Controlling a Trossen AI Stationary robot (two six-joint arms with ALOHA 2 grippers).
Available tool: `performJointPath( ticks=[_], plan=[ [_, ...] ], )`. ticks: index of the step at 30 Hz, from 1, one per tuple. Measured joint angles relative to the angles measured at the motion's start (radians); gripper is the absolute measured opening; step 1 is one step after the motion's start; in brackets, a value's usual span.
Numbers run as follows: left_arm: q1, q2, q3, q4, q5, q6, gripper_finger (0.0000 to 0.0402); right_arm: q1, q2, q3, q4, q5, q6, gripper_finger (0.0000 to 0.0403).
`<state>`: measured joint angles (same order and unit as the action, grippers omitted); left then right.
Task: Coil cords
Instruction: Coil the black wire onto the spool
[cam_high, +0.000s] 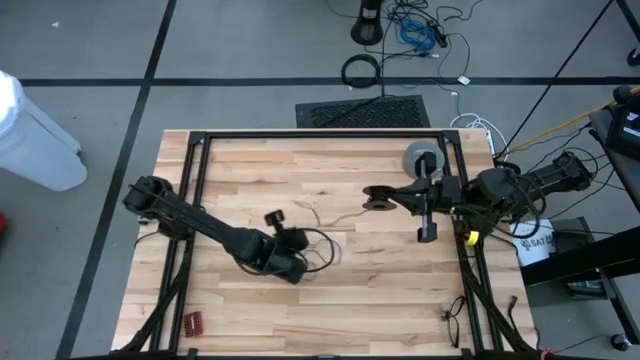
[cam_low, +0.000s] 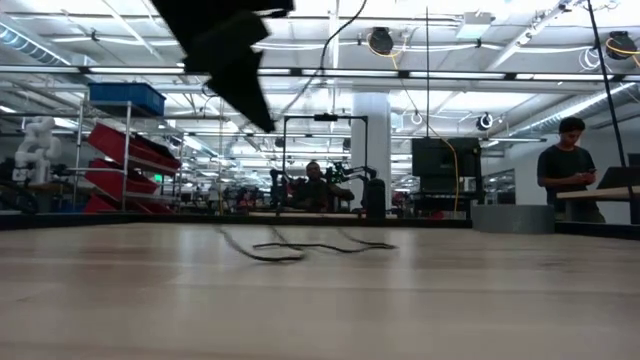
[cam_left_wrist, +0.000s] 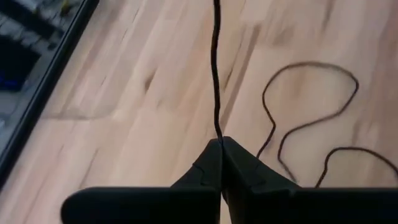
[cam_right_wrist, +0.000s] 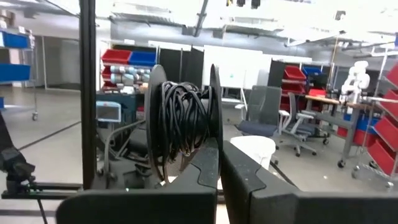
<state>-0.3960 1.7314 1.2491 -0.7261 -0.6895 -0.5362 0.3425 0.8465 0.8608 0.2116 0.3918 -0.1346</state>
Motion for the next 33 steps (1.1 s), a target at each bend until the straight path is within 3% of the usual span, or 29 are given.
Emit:
performJointPath(
  ticks=[5, 15, 26, 33],
  plan=[
    [-0.025, -0.015, 0.000, -0.134, 0.004, -0.060, 0.0004, 0.025, -0.037, 0.000, 0.002, 0.002, -0.033, 0.0000],
    [-0.077, -0.015, 0.000, -0.259, 0.130, -0.121, 0.0003, 0.056, -0.089, 0.000, -0.002, 0.032, -0.080, 0.0000],
    [-0.174, -0.015, 0.000, -0.505, 0.195, -0.348, 0.0003, 0.065, -0.109, 0.000, -0.003, 0.061, -0.111, 0.0000],
    [-0.236, -0.015, 0.000, -0.556, 0.270, -0.428, 0.0015, 0.065, -0.118, 0.000, -0.003, 0.061, -0.118, 0.0000]
  ],
)
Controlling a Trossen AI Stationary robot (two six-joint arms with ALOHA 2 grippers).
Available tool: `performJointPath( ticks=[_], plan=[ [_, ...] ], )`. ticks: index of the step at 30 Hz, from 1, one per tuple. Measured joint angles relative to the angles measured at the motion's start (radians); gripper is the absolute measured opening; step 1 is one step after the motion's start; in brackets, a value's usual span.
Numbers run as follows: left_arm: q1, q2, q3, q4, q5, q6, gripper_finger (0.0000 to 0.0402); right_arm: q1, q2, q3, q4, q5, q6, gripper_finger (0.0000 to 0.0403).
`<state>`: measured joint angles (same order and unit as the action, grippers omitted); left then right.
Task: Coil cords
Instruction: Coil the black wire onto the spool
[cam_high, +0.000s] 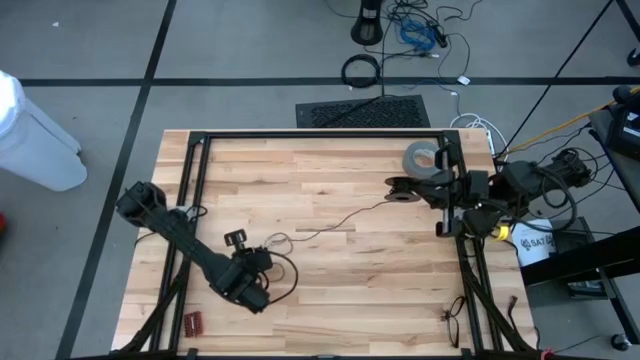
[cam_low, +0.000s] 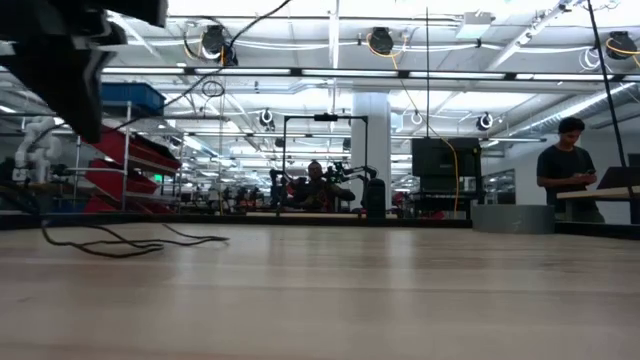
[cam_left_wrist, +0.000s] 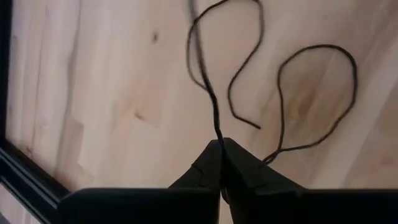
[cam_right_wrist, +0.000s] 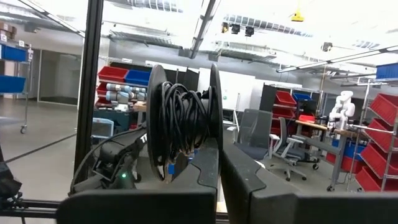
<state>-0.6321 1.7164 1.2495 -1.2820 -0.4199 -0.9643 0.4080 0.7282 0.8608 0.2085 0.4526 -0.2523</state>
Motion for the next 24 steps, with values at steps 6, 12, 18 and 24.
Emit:
performJointPath(
  ticks=[6, 12, 18, 24],
  plan=[
    [-0.044, 0.000, 0.000, -0.051, 0.051, -0.046, 0.0017, 0.000, -0.004, 0.000, -0.002, 0.000, -0.003, 0.0000],
    [-0.058, 0.000, 0.004, -0.059, 0.028, -0.077, 0.0020, 0.000, -0.004, 0.000, -0.002, 0.000, -0.004, 0.0000],
    [-0.058, 0.000, 0.059, -0.056, 0.017, -0.034, 0.0053, 0.000, -0.002, 0.000, -0.003, 0.000, -0.004, 0.0000],
    [-0.059, 0.000, 0.174, -0.060, 0.016, 0.022, 0.0112, 0.000, -0.001, 0.000, -0.016, -0.001, 0.001, 0.0000]
  ],
)
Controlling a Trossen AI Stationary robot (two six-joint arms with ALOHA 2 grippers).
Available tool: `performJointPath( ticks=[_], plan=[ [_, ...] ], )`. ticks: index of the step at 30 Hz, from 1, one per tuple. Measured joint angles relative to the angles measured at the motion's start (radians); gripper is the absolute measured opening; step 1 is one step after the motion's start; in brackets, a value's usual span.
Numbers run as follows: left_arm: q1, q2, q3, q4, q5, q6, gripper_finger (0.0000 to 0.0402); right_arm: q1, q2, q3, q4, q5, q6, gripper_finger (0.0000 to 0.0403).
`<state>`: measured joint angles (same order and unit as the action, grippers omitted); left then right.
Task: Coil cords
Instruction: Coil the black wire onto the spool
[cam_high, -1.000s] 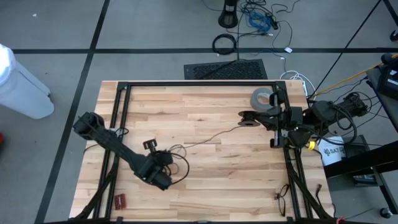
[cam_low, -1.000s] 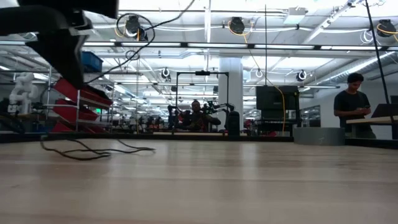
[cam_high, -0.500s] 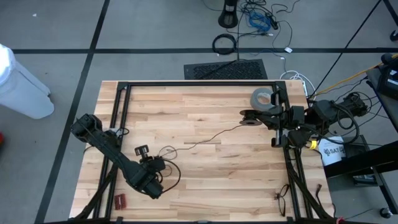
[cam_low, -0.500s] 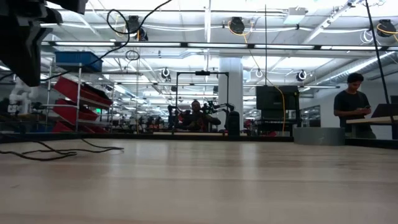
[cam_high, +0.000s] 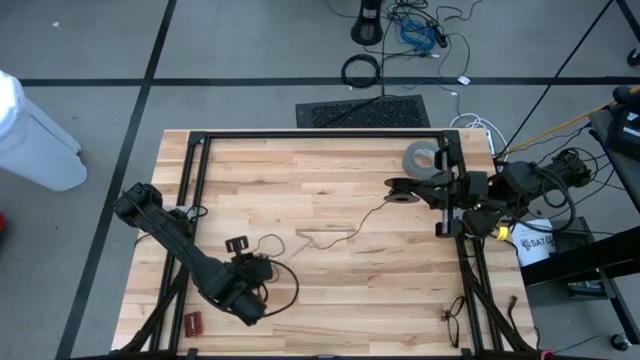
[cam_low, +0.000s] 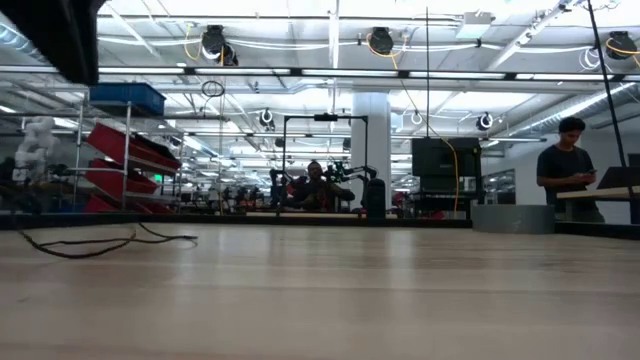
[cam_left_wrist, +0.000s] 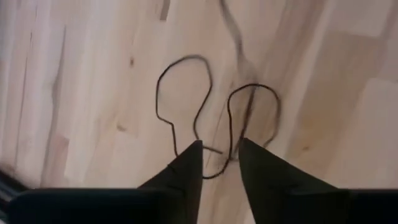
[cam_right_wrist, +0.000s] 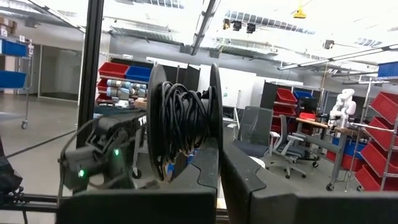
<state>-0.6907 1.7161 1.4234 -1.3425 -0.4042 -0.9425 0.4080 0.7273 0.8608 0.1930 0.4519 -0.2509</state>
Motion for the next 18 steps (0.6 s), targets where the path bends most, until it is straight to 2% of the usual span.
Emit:
performJointPath(
  ticks=[7, 10, 13, 18],
  plan=[
    [0.001, 0.000, 0.107, -0.008, -0.003, 0.127, 0.0136, 0.000, 0.007, 0.000, -0.012, 0.000, 0.012, 0.0000],
    [0.012, 0.000, 0.153, -0.013, -0.058, 0.185, 0.0137, 0.000, 0.013, 0.000, -0.012, -0.001, 0.019, 0.0000],
    [0.035, -0.001, 0.183, 0.017, -0.248, 0.226, 0.0137, 0.000, 0.021, 0.000, -0.012, -0.002, 0.022, 0.0000],
    [0.089, -0.001, 0.192, 0.239, -0.728, 0.326, 0.0137, -0.001, 0.025, 0.000, 0.000, -0.002, 0.022, 0.0000]
  ],
)
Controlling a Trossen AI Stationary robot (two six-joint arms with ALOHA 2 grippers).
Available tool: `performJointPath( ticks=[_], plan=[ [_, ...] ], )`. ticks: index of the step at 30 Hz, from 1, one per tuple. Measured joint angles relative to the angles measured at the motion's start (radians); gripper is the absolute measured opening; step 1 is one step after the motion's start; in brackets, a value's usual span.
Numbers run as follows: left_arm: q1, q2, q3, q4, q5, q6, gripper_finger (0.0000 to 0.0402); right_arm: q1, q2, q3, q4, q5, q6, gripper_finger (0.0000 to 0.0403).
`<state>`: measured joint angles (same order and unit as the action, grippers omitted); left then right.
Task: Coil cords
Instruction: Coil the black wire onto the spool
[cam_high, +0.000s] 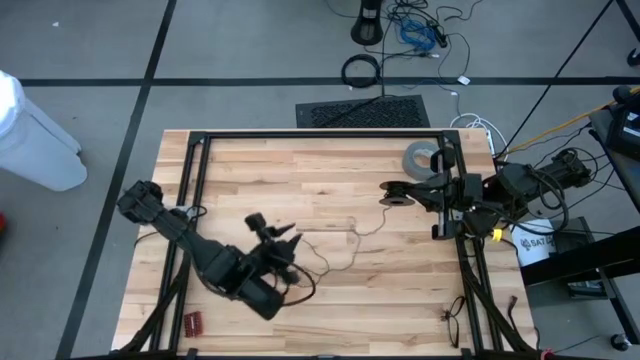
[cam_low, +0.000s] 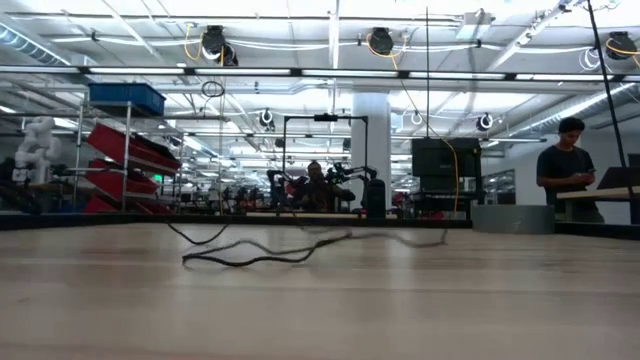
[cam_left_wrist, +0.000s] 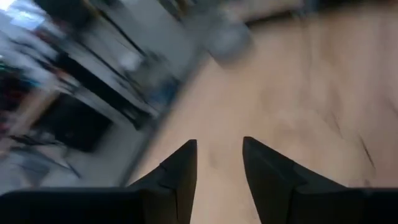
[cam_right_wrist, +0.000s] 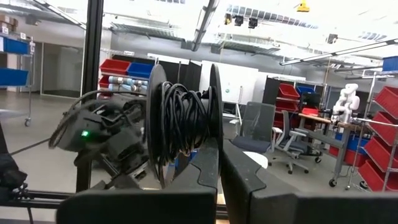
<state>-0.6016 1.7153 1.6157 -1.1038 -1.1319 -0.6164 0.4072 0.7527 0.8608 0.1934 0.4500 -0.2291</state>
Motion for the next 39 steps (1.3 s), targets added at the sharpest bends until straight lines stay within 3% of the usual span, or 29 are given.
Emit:
performJointPath(
  ticks=[2, 5, 7, 10, 12, 18, 24, 28, 33, 39],
  plan=[
    [0.032, 0.000, 0.000, 0.123, -0.088, 0.072, 0.0137, 0.000, 0.000, 0.000, 0.006, 0.000, 0.000, 0.0000],
    [0.080, 0.000, 0.000, 0.324, -0.073, 0.216, 0.0137, 0.000, 0.001, 0.000, 0.005, -0.001, 0.000, 0.0000],
    [0.107, 0.000, 0.000, 0.474, 0.024, 0.327, 0.0137, 0.000, 0.001, 0.000, 0.005, -0.001, -0.001, 0.0000],
    [0.146, 0.007, 0.000, 0.696, 0.296, 0.454, 0.0137, 0.000, 0.001, 0.000, 0.005, -0.001, -0.010, 0.0000],
    [0.162, 0.019, -0.001, 0.794, 0.412, 0.517, 0.0137, 0.000, 0.001, 0.000, 0.005, -0.001, -0.015, 0.0000],
    [0.219, 0.048, -0.002, 0.836, 0.454, 0.599, 0.0137, 0.000, 0.000, 0.000, 0.003, -0.006, -0.015, 0.0000],
    [0.272, 0.130, -0.013, 0.989, 0.632, 0.632, 0.0137, 0.000, 0.000, 0.000, -0.002, -0.007, -0.016, 0.0000],
    [0.286, 0.204, -0.013, 1.036, 0.633, 0.661, 0.0137, 0.000, 0.000, 0.000, -0.006, -0.008, -0.019, 0.0000],
    [0.289, 0.280, -0.014, 1.121, 0.443, 0.698, 0.0137, 0.000, 0.000, 0.000, -0.013, -0.009, -0.019, 0.0000],
    [0.291, 0.359, -0.013, 1.315, 0.439, 0.755, 0.0137, 0.000, 0.000, 0.000, -0.024, -0.010, -0.003, 0.0000]
  ],
)
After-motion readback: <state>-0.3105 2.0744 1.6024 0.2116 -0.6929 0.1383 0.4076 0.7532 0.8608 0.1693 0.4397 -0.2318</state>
